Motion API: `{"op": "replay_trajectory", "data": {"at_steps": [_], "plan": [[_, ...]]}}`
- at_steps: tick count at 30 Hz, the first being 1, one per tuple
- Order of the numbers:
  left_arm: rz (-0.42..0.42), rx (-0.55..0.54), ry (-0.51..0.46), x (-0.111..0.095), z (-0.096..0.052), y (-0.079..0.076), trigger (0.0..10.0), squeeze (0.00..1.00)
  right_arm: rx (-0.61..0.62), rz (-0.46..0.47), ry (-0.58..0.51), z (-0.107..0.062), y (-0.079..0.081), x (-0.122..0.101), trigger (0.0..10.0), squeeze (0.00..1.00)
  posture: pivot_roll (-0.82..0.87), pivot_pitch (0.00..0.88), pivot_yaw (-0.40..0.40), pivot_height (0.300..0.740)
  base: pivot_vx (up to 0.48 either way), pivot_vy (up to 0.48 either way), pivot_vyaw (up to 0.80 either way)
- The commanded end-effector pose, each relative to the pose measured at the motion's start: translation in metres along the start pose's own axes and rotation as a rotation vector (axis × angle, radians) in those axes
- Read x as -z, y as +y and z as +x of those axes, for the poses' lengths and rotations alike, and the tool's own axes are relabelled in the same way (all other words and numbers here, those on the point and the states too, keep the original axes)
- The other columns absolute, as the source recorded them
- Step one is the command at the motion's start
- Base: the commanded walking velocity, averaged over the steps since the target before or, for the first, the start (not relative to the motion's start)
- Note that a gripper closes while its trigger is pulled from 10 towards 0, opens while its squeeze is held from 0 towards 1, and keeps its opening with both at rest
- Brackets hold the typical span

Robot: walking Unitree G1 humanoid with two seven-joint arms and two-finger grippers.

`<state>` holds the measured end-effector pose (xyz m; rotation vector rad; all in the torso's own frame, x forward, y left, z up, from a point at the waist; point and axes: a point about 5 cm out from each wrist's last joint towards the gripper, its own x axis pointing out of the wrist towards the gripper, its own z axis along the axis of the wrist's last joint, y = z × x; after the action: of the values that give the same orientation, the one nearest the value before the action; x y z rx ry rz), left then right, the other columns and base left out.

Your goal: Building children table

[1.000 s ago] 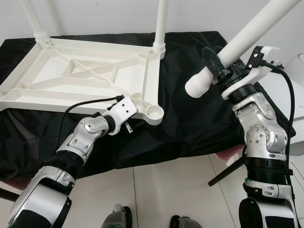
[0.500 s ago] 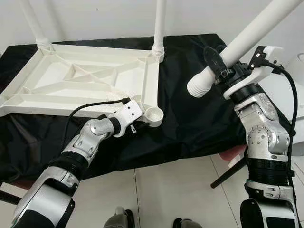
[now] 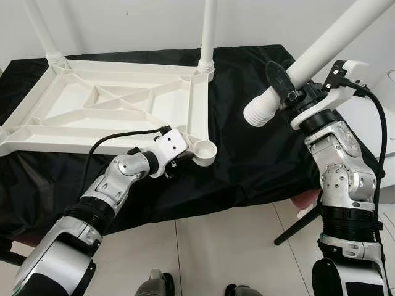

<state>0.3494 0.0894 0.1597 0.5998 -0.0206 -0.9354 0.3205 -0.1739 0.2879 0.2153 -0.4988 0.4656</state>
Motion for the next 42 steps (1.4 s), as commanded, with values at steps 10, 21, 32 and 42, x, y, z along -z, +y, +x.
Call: {"op": "replay_trajectory", "data": {"at_steps": [10, 21, 32, 42], "plan": [[0.0, 0.513, -0.047, -0.012, 0.0, -0.05, 10.0, 0.0, -0.003, -0.013, -0.02, 0.0, -0.002, -0.005, 10.0, 0.0, -0.02, 0.133, 0.049, 0.74, 0.0, 0.0, 0.0], [-0.01, 0.397, -0.066, -0.027, -0.01, -0.011, 10.0, 0.43, 0.0, -0.009, -0.02, 0.0, -0.003, -0.005, 10.0, 0.0, -0.01, 0.134, 0.044, 0.74, 0.0, 0.0, 0.0], [0.009, 0.262, 0.001, -0.018, -0.014, 0.016, 10.0, 0.0, -0.005, -0.008, -0.021, 0.002, -0.003, -0.004, 10.0, 0.0, -0.02, 0.133, 0.04, 0.74, 0.0, 0.0, 0.0], [-0.021, 0.064, 0.087, -0.006, -0.017, 0.048, 10.0, 0.0, -0.005, -0.006, -0.026, 0.002, -0.003, -0.004, 10.0, 0.0, -0.02, 0.131, 0.042, 0.74, 0.0, 0.0, 0.0]]}}
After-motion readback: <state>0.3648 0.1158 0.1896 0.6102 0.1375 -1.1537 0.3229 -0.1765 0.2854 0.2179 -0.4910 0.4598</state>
